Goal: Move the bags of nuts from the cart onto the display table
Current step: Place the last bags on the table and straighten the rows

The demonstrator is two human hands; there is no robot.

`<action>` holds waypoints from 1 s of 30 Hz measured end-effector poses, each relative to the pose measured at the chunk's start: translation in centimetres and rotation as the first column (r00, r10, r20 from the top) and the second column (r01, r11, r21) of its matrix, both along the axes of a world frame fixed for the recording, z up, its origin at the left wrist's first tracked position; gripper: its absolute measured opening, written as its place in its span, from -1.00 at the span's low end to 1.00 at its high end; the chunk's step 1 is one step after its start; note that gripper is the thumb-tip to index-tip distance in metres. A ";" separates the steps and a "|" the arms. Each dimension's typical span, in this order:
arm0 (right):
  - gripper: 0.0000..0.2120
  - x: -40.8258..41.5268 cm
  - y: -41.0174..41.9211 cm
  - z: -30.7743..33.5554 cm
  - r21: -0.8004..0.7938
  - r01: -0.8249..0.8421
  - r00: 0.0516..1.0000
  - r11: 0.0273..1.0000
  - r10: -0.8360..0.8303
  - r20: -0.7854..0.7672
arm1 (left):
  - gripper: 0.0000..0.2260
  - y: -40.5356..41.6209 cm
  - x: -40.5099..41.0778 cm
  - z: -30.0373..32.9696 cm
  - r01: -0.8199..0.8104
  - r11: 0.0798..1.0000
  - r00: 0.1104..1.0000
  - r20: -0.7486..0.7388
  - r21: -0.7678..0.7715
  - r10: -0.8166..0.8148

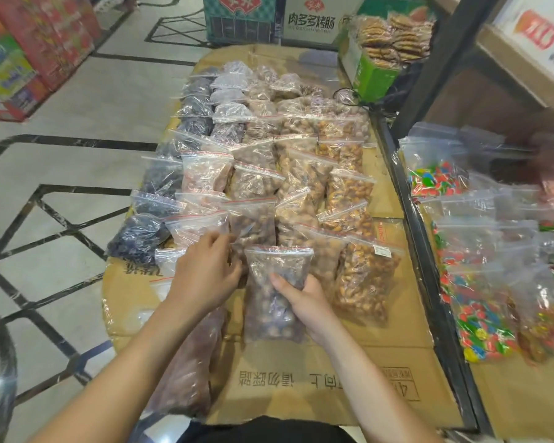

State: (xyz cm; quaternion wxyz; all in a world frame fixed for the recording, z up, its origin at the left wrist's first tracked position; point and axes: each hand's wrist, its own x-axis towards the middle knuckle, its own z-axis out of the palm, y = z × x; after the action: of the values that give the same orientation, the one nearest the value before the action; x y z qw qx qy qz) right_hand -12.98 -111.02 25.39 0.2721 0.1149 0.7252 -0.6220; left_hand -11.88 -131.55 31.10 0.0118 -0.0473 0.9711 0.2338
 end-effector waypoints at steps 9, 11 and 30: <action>0.01 0.3 -7.5 -0.2 0.252 0.174 0.981 0.952 -0.146 -0.126 | -0.62 -4.3 1.5 0.6 0.051 0.999 0.998 -0.027 -0.008 -0.051; -0.02 0.8 -8.1 0.2 0.321 0.185 0.976 0.929 -0.134 -0.173 | -0.60 -4.7 1.3 0.5 0.062 0.998 0.998 -0.006 -0.028 -0.062; -0.42 -2.3 -2.0 6.5 0.674 -0.039 0.779 0.738 0.445 -0.442 | -0.57 -0.6 -4.6 1.5 0.043 0.991 0.998 -0.031 -0.123 -0.047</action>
State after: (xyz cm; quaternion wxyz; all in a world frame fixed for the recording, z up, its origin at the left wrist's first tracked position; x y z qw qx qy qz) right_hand -15.30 -112.99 31.93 0.0673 -0.0953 0.9458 -0.3030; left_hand -16.44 -132.16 32.60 -0.0024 -0.0223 0.9845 0.1742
